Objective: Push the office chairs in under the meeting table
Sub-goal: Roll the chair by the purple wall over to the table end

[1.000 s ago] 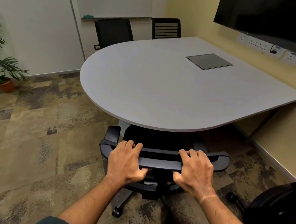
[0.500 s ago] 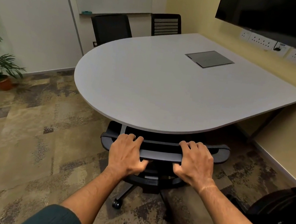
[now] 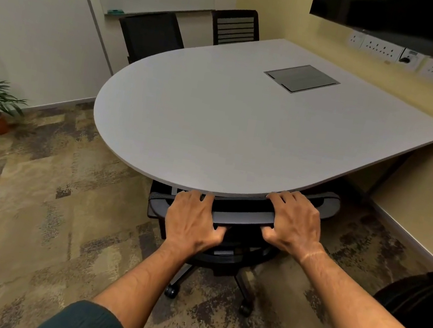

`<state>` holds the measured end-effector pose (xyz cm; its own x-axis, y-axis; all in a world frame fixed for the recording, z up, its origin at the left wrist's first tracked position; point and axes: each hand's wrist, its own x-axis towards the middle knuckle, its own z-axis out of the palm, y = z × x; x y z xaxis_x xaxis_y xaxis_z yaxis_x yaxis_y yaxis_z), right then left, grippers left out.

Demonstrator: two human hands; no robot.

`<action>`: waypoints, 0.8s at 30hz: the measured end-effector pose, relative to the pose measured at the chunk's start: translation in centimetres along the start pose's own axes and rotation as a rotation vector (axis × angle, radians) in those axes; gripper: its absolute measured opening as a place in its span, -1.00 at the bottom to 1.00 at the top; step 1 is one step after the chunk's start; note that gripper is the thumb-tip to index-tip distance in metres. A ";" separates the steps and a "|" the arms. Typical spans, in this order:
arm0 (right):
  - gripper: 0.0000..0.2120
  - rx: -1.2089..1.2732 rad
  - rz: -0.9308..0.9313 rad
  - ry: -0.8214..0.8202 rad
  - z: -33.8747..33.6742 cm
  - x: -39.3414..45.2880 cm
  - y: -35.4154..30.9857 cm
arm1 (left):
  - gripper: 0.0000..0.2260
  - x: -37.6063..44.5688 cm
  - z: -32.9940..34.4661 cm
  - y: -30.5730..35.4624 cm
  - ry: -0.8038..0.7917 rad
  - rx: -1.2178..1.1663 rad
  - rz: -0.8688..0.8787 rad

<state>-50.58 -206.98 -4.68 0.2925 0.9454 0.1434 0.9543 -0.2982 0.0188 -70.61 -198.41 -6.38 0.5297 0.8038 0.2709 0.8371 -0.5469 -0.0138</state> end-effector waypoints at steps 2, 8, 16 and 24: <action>-0.47 -0.013 -0.016 0.002 0.1 0.4 0.6 | -0.34 0.3 0.1 0.5 -0.006 -0.005 -0.004; -0.45 -0.033 -0.047 0.014 0.3 1.3 1.9 | -0.19 1.3 0.2 1.4 -0.026 -0.009 -0.025; -0.44 -0.021 -0.056 0.026 0.6 2.4 2.9 | -0.15 2.7 0.6 2.0 -0.029 -0.025 -0.041; -0.39 -0.034 -0.045 0.023 1.1 4.1 3.3 | -0.13 4.5 1.1 2.0 -0.018 -0.032 -0.026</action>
<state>-46.15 -203.92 -5.13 0.2477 0.9549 0.1640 0.9637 -0.2602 0.0596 -66.41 -195.62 -6.19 0.5106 0.8216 0.2534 0.8457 -0.5331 0.0242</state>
